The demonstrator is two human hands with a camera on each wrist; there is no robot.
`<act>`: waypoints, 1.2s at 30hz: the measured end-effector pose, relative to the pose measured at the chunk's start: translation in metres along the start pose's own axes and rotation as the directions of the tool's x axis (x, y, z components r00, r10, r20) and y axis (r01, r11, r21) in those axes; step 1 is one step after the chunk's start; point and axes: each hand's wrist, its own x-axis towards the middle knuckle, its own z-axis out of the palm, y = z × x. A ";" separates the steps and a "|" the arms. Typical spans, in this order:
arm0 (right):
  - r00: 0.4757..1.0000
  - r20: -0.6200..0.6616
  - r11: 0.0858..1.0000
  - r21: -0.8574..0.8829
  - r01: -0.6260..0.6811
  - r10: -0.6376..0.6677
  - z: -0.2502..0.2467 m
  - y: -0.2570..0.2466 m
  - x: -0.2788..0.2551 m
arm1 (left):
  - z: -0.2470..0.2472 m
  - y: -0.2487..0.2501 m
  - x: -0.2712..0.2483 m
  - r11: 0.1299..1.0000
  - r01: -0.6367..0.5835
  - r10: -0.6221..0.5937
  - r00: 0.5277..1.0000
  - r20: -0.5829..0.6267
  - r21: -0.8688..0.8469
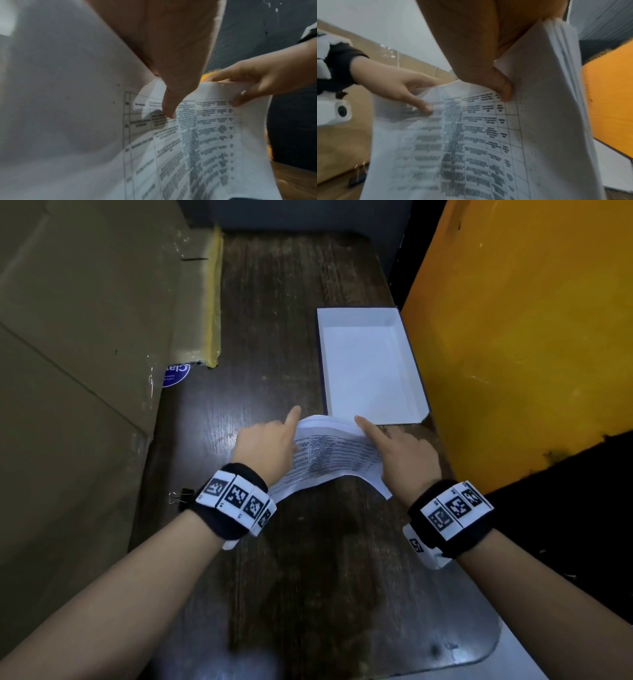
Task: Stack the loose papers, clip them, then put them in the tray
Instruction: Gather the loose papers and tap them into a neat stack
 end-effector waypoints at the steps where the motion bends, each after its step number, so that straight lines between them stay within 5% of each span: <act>1: 1.000 -0.007 1.000 0.028 0.000 0.001 -0.003 0.004 0.004 | -0.005 -0.002 0.005 0.999 0.006 -0.005 0.999 0.035 -0.040; 6: 0.959 -0.141 0.914 0.365 -0.179 0.245 -0.015 0.038 0.025 | -0.009 -0.024 0.016 0.911 0.063 0.022 0.980 0.199 -0.408; 9: 0.884 -0.070 0.671 0.680 -0.297 0.462 -0.007 0.055 0.027 | -0.001 -0.042 0.010 0.758 0.154 0.025 0.964 0.265 -0.634; 11: 0.842 0.087 0.466 0.800 -0.378 0.532 0.002 0.056 0.021 | 0.006 -0.054 0.001 0.621 0.238 0.009 0.951 0.311 -0.747; 15: 0.837 0.407 0.139 0.865 -0.482 0.367 0.023 0.036 -0.001 | 0.021 -0.059 -0.020 0.340 0.380 0.017 0.912 0.409 -0.860; 17: 0.806 0.568 -0.152 0.822 -0.549 0.166 0.032 0.024 -0.013 | 0.026 -0.053 -0.033 0.215 0.423 0.047 0.896 0.442 -0.880; 19: 0.809 0.587 -0.359 0.759 -0.544 0.015 0.045 0.021 -0.019 | 0.037 -0.046 -0.047 0.127 0.434 0.065 0.894 0.444 -0.892; 20: 0.830 0.557 -0.387 0.768 -0.510 0.014 0.049 0.021 -0.018 | 0.043 -0.042 -0.054 0.094 0.428 0.070 0.898 0.434 -0.899; 23: 0.888 0.455 -0.339 0.848 -0.408 0.069 0.047 0.019 -0.011 | 0.062 -0.033 -0.071 -0.017 0.427 0.041 0.904 0.426 -0.904; 26: 0.924 0.379 -0.264 0.897 -0.354 0.047 0.045 0.020 -0.008 | 0.066 -0.029 -0.082 -0.040 0.414 0.053 0.910 0.412 -0.909; 30: 0.940 0.340 -0.202 0.922 -0.331 0.014 0.042 0.022 -0.010 | 0.043 -0.038 -0.070 -0.138 0.348 0.055 0.937 0.344 -0.927; 33: 0.948 0.317 -0.023 0.948 -0.317 0.009 0.035 0.017 -0.015 | 0.010 -0.041 -0.049 -0.207 0.262 -0.010 0.963 0.269 -0.943; 36: 0.970 0.244 0.126 0.961 -0.244 0.021 0.023 0.007 -0.019 | -0.021 -0.033 -0.040 -0.141 0.179 -0.064 0.980 0.190 -0.974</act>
